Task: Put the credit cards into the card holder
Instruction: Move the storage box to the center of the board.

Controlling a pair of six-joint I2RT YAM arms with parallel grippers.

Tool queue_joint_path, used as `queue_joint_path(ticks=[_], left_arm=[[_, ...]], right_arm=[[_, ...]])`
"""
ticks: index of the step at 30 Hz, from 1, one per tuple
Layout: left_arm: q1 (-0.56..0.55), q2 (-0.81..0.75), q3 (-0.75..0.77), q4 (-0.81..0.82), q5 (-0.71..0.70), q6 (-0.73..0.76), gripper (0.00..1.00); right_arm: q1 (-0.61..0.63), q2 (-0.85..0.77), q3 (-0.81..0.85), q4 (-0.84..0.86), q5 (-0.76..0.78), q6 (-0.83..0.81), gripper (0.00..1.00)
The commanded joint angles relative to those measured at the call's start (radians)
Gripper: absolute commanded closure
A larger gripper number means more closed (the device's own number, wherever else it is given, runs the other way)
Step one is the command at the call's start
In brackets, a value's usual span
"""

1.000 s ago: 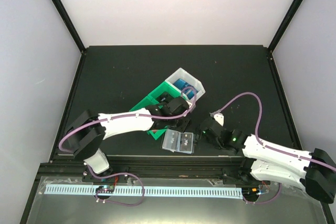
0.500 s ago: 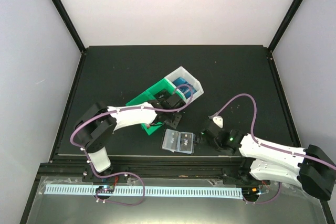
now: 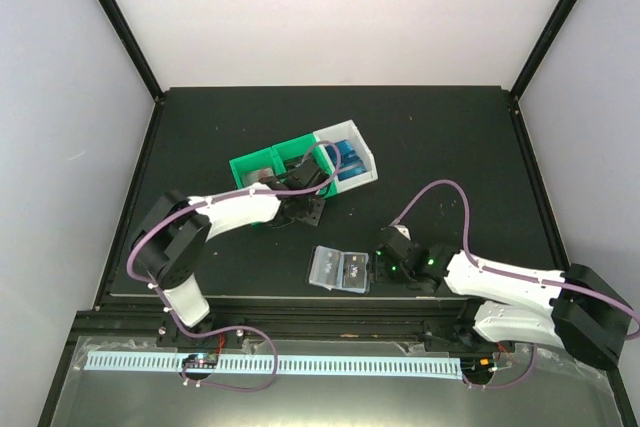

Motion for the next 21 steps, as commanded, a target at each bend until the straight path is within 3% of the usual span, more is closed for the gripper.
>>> queue_joint_path(ticks=[1,5,11,14,21], left_arm=[[-0.003,-0.129,-0.065,0.047,0.103,-0.006,0.53],[-0.013,-0.243,-0.15,0.067,0.192,-0.047,0.51],[-0.062,-0.398,-0.27,0.084,0.242,-0.135,0.53],[-0.095,-0.429,-0.334,0.096,0.262,-0.183,0.57],[-0.178,-0.431,-0.412,0.129,0.298,-0.256,0.61]], right_arm=[[-0.005,-0.041,0.011,-0.041,-0.082,-0.052,0.36],[-0.005,-0.065,0.004,-0.087,-0.099,-0.074,0.41],[-0.004,0.025,0.032,-0.073,-0.139,-0.132,0.48],[-0.001,0.069,0.041,-0.056,-0.155,-0.149,0.53],[0.003,0.138,0.066,-0.033,-0.138,-0.166,0.53]])
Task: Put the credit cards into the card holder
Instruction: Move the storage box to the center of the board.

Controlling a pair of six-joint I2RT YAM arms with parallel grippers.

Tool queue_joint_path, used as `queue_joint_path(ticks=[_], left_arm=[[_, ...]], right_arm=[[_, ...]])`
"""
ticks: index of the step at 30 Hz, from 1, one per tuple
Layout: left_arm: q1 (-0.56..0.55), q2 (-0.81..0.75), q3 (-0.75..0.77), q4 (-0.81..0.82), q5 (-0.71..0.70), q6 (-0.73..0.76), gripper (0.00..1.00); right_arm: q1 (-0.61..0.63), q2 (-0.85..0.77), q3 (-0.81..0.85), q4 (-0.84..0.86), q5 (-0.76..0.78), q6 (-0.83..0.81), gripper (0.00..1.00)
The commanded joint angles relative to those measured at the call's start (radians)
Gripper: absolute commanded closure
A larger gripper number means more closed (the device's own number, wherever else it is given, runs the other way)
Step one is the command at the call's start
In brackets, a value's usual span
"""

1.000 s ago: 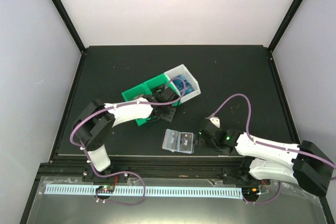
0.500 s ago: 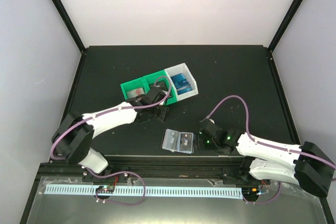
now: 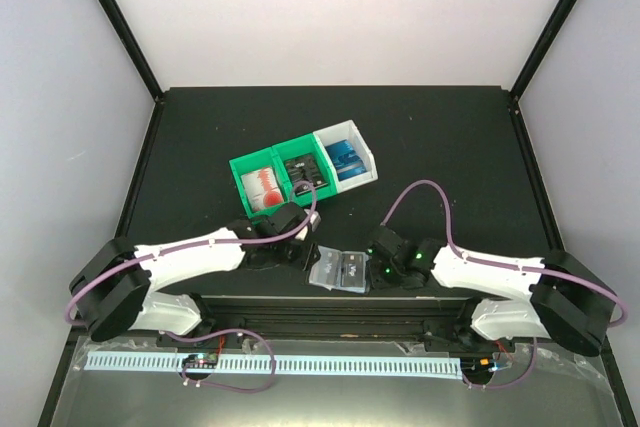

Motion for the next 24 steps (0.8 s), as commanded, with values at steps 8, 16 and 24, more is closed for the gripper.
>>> queue_joint_path(ticks=[8,16,24], left_arm=[[-0.116,0.0,-0.038,0.101,0.048,-0.1,0.69],[-0.159,0.086,-0.047,0.1,0.013,-0.127,0.73],[-0.163,0.17,-0.053,0.062,-0.009,-0.143,0.74]], right_arm=[[0.016,0.094,0.051,0.02,0.069,-0.006,0.53],[0.035,0.096,0.079,-0.034,0.201,0.043,0.54],[0.047,0.041,0.083,-0.134,0.344,0.172,0.54]])
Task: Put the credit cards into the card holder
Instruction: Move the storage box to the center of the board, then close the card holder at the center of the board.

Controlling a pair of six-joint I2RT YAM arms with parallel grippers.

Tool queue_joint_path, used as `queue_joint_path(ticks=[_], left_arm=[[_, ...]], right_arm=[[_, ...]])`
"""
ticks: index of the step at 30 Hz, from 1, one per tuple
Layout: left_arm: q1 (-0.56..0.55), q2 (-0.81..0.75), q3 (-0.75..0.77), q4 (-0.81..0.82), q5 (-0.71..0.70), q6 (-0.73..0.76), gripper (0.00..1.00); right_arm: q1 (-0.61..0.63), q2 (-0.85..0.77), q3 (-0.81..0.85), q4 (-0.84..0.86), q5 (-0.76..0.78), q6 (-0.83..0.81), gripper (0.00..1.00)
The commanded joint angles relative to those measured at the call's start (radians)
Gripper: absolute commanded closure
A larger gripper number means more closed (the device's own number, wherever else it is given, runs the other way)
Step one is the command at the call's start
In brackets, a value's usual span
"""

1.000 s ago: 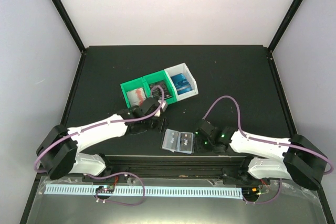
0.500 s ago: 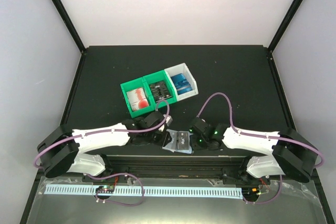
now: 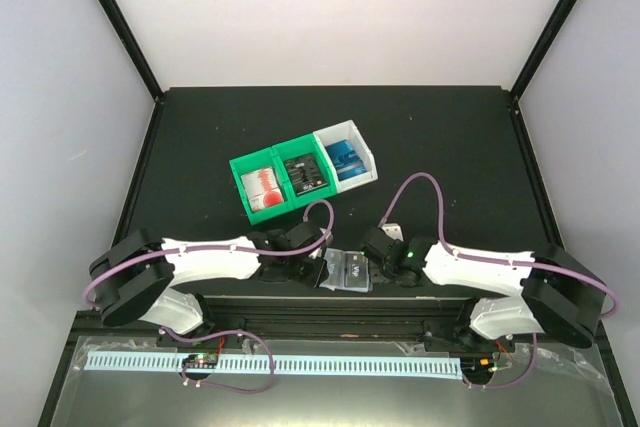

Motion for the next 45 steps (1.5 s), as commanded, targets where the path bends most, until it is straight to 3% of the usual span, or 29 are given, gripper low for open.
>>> queue_joint_path(ticks=[1,6,18,29,35,39,45], left_arm=[[-0.005,0.059,-0.008,-0.037,-0.029,-0.02,0.74],[-0.006,0.058,-0.008,-0.025,-0.021,-0.02,0.74],[-0.006,0.043,-0.001,-0.017,-0.011,-0.023,0.72],[-0.005,-0.04,0.0,0.021,-0.012,-0.037,0.59],[0.0,-0.135,-0.018,-0.029,-0.154,-0.086,0.44],[0.017,-0.232,-0.055,-0.059,-0.223,-0.124,0.38],[0.065,-0.262,-0.127,-0.096,-0.263,-0.195,0.4]], right_arm=[[0.006,-0.047,0.023,-0.123,0.161,0.121,0.54],[0.007,-0.072,0.029,-0.202,0.213,0.184,0.54],[0.006,-0.056,0.011,-0.062,0.001,0.127,0.5],[0.006,-0.019,0.031,-0.088,0.02,0.157,0.76],[0.007,-0.029,0.063,-0.083,0.022,0.137,0.98],[0.007,-0.061,0.107,-0.114,0.036,0.124,0.99],[0.006,-0.067,0.169,-0.131,0.005,0.096,0.99]])
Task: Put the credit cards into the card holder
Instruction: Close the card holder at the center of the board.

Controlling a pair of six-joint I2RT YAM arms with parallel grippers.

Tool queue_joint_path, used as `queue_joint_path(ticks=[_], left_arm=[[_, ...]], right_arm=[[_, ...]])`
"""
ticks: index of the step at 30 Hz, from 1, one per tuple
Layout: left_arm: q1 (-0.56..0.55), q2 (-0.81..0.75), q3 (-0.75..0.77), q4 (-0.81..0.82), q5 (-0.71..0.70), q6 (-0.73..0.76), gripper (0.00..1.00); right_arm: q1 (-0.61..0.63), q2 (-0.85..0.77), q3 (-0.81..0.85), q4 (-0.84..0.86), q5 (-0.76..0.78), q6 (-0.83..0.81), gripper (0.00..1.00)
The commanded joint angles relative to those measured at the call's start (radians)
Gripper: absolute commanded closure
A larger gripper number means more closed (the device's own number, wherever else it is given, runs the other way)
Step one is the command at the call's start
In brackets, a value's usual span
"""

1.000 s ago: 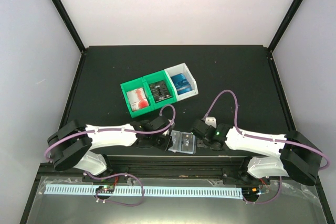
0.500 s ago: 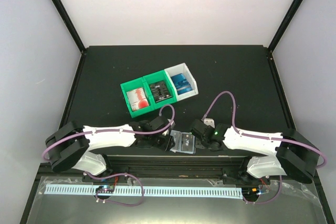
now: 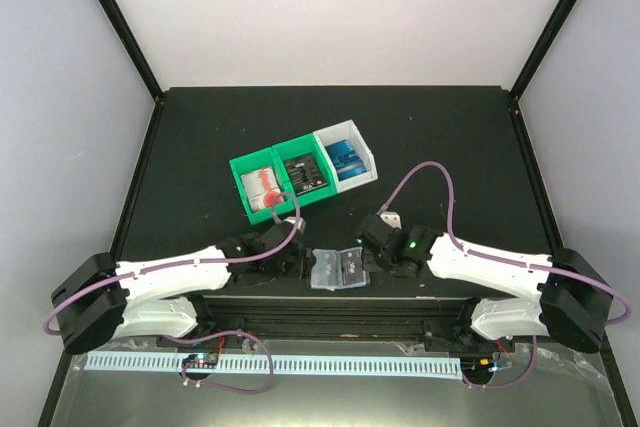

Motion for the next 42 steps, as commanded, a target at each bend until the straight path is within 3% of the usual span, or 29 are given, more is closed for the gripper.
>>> queue_joint_path(ticks=[1,8,14,22,33,37,42], left_arm=[[0.039,-0.004,-0.054,-0.064,-0.068,-0.076,0.43],[0.075,0.007,-0.101,-0.061,-0.053,-0.097,0.61],[0.075,0.048,-0.091,-0.014,0.06,-0.059,0.72],[0.075,0.089,-0.103,0.057,0.16,-0.045,0.77],[0.076,0.106,-0.119,0.124,0.177,-0.062,0.79],[0.081,0.096,-0.134,0.146,0.156,-0.091,0.79],[0.092,0.06,-0.157,0.152,0.137,-0.109,0.79]], right_arm=[[0.004,-0.014,0.057,-0.017,-0.009,-0.027,0.99],[0.004,-0.018,0.092,0.029,-0.079,-0.059,0.99],[0.004,-0.001,0.11,0.106,-0.16,-0.109,0.99],[0.005,0.035,0.096,0.271,-0.304,-0.136,0.99],[0.005,0.11,0.028,0.546,-0.435,-0.129,0.95],[0.005,0.158,0.004,0.619,-0.457,-0.142,0.89],[0.005,0.128,-0.011,0.639,-0.457,-0.173,0.65]])
